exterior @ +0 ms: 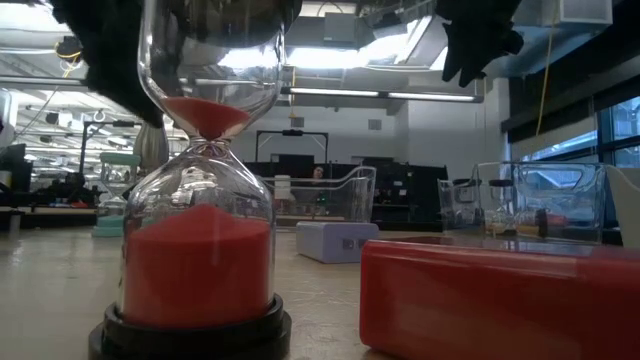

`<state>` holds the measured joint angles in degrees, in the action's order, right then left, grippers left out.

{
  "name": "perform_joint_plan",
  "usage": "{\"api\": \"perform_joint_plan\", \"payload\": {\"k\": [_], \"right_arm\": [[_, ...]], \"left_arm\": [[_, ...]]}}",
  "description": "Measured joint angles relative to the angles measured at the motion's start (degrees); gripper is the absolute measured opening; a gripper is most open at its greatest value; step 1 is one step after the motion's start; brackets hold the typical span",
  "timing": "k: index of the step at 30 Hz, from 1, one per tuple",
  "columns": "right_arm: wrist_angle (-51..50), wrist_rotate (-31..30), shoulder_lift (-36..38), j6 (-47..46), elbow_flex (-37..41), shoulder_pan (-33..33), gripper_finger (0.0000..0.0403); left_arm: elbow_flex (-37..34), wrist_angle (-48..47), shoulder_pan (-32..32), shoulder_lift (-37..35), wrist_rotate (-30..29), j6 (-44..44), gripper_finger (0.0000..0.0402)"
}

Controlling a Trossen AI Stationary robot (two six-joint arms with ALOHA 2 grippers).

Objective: Pick & Place Office items
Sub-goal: Put the green hourglass into the right transparent bin

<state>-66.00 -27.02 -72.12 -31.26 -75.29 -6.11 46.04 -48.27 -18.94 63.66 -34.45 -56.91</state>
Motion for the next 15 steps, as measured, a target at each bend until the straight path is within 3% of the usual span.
{"api": "perform_joint_plan", "payload": {"k": [5,15], "right_arm": [[0.3,0.0,-0.3,-1.1,0.0,0.0,0.0279],[0.8,-0.1,-0.4,-1.1,0.0,0.0,0.0279]], "left_arm": [[-0.1,-8.6,2.8,0.1,0.6,-3.8,0.0294],[-3.3,-9.2,4.9,1.5,4.0,-3.4,0.0294]]}}
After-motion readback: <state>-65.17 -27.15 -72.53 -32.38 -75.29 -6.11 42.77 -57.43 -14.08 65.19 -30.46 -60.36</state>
